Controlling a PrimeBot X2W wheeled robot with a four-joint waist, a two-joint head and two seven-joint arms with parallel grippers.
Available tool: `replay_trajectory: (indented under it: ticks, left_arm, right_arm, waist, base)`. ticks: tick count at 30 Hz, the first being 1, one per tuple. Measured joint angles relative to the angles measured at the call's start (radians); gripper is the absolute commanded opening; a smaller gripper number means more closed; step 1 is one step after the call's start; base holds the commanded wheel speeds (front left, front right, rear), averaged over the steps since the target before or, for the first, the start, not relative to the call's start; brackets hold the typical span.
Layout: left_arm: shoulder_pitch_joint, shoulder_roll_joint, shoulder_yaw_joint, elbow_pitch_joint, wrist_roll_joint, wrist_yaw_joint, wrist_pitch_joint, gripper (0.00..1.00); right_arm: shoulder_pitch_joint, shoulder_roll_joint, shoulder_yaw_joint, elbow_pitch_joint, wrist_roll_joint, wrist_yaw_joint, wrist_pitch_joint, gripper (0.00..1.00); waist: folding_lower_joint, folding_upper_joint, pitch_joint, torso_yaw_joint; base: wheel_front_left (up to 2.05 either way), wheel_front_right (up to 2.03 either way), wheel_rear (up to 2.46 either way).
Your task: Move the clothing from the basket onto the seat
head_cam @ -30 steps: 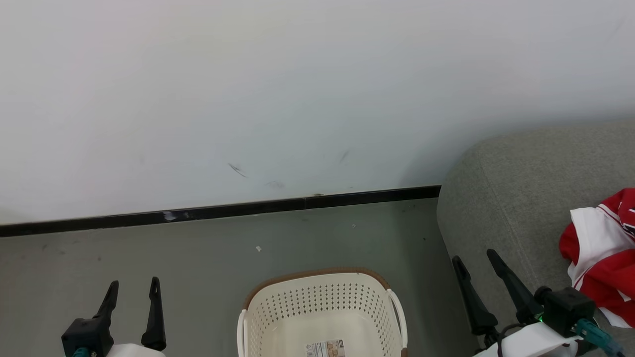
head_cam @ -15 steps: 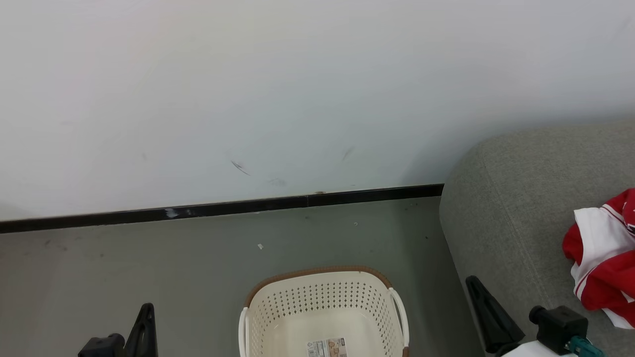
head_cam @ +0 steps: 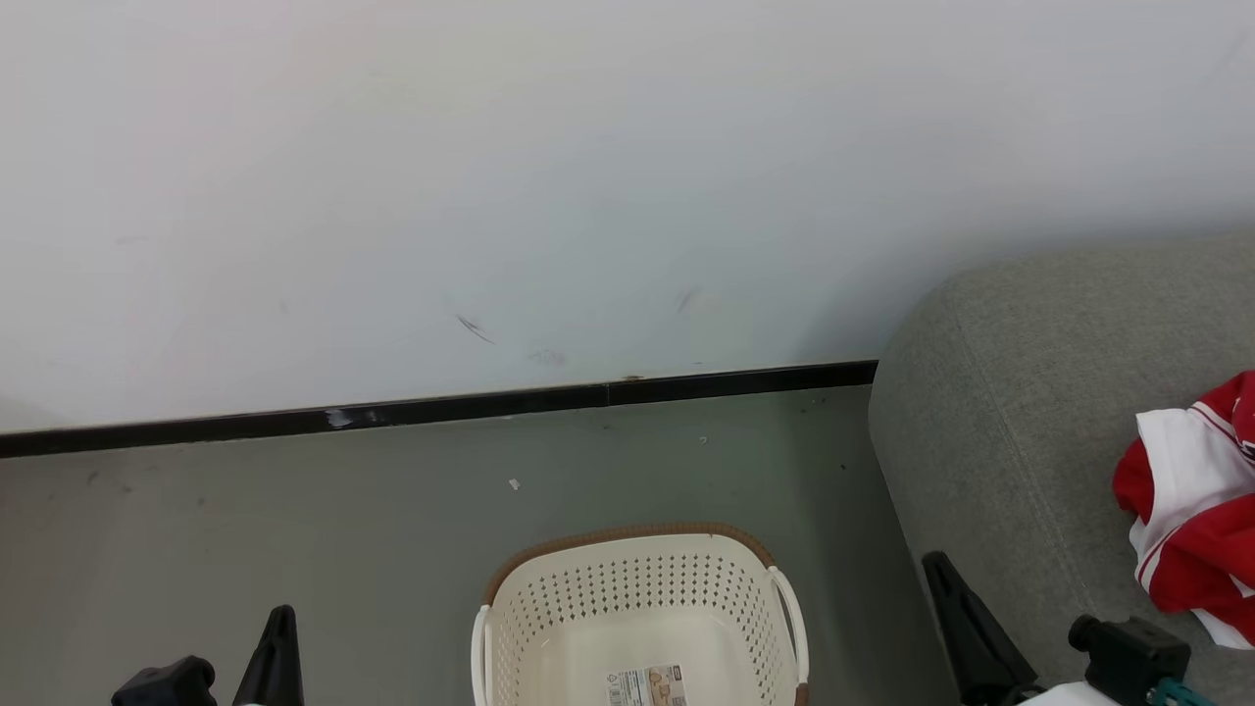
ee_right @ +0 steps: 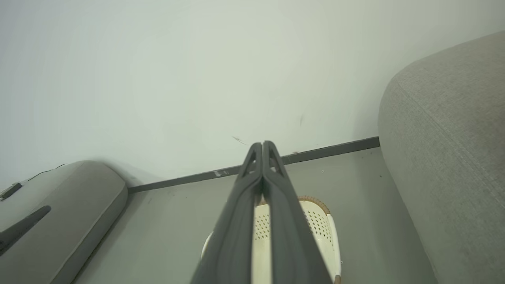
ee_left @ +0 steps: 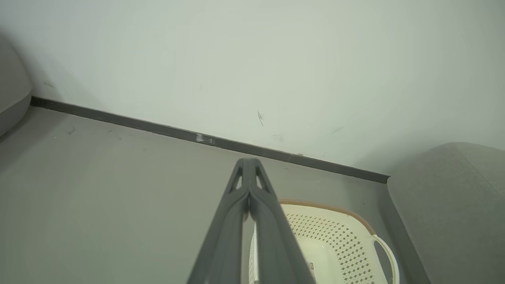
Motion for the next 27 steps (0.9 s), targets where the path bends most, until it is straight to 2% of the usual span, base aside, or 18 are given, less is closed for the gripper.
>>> replay_trajectory:
  ticks: [5,21,27]
  left_arm:
    - [0.000,-0.006,0.018,-0.001,-0.053,-0.018,0.015,0.00]
    - [-0.003,-0.034,0.068,-0.002,-0.220,-0.078,0.069,0.00]
    - [-0.007,-0.043,0.089,-0.001,-0.287,-0.097,0.091,0.00]
  right_arm:
    - [0.003,0.000,-0.026,0.002,0.097,0.000,0.019,0.00]
    - [-0.005,-0.014,-0.042,0.028,0.334,0.000,0.067,0.00]
    - [-0.022,-0.030,-0.055,0.047,0.428,0.000,0.085,0.00]
  waist:
    - [0.0014,0.0000,0.001,0.001]
    - [0.0124,0.0000,-0.005,0.002]
    - [0.0138,0.0000,-0.007,0.003]
  base:
    - [0.00,0.00,0.00]
    - [0.00,0.00,0.00]
    - [0.00,0.00,0.00]
